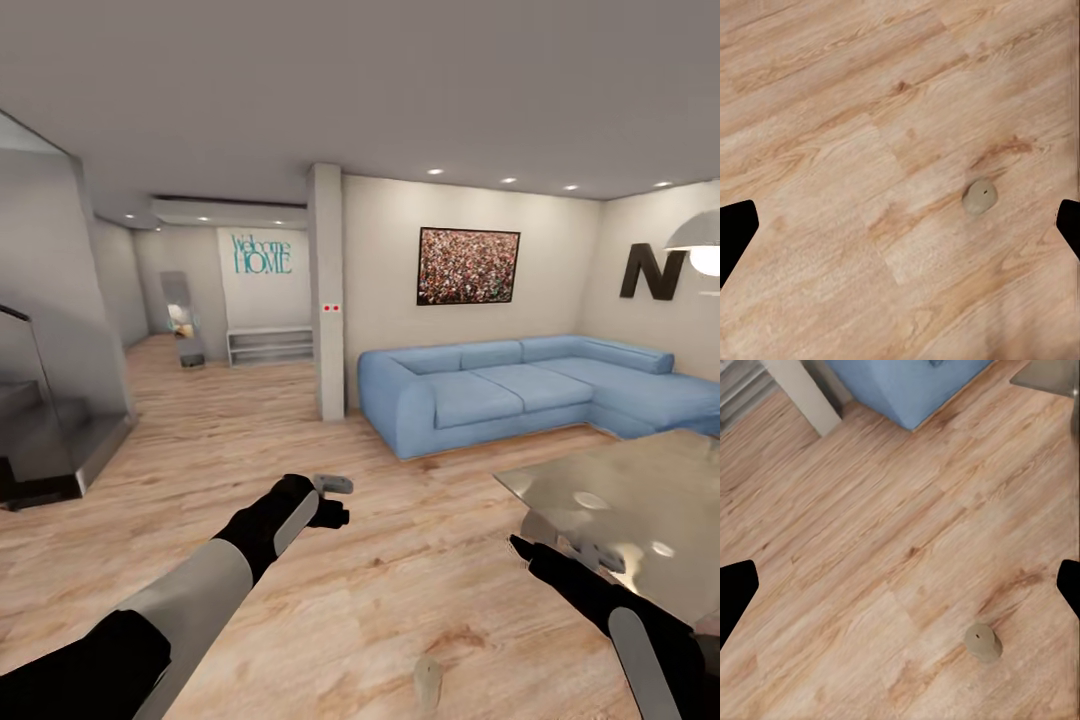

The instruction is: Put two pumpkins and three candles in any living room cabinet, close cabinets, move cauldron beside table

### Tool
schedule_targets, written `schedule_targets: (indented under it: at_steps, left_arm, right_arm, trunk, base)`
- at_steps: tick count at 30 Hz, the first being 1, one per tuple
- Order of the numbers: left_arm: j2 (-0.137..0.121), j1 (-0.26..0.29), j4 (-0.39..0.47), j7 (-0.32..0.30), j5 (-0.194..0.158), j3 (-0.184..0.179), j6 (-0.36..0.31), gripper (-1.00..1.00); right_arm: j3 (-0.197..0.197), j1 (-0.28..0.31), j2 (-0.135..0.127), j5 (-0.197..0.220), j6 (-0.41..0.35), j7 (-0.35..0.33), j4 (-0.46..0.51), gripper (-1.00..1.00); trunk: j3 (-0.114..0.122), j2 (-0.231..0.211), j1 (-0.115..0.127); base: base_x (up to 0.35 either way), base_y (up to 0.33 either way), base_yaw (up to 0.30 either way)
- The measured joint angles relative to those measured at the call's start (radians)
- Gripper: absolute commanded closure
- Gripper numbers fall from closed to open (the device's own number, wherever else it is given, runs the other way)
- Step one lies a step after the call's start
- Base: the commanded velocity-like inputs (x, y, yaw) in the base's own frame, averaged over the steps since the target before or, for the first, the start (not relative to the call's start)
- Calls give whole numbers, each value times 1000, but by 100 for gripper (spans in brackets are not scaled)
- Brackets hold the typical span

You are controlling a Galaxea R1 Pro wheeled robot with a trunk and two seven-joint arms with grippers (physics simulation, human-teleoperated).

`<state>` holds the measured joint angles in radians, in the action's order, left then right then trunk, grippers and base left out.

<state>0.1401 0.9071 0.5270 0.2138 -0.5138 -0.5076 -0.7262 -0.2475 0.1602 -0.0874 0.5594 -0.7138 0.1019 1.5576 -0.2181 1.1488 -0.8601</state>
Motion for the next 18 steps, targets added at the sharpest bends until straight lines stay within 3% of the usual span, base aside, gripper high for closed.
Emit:
schedule_targets:
  at_steps: [12,18]
  left_arm:
    - [0,0,0,1,1,-4,0,-100]
    - [1,0,-1,11,3,-4,3,-100]
  right_arm:
    - [-15,0,-2,1,0,-1,-9,-100]
    - [-66,0,-3,0,-1,-1,-11,-100]
  trunk:
    - [0,0,0]
    - [0,0,0]
  base:
    - [68,1,-293]
    - [4,0,-293]
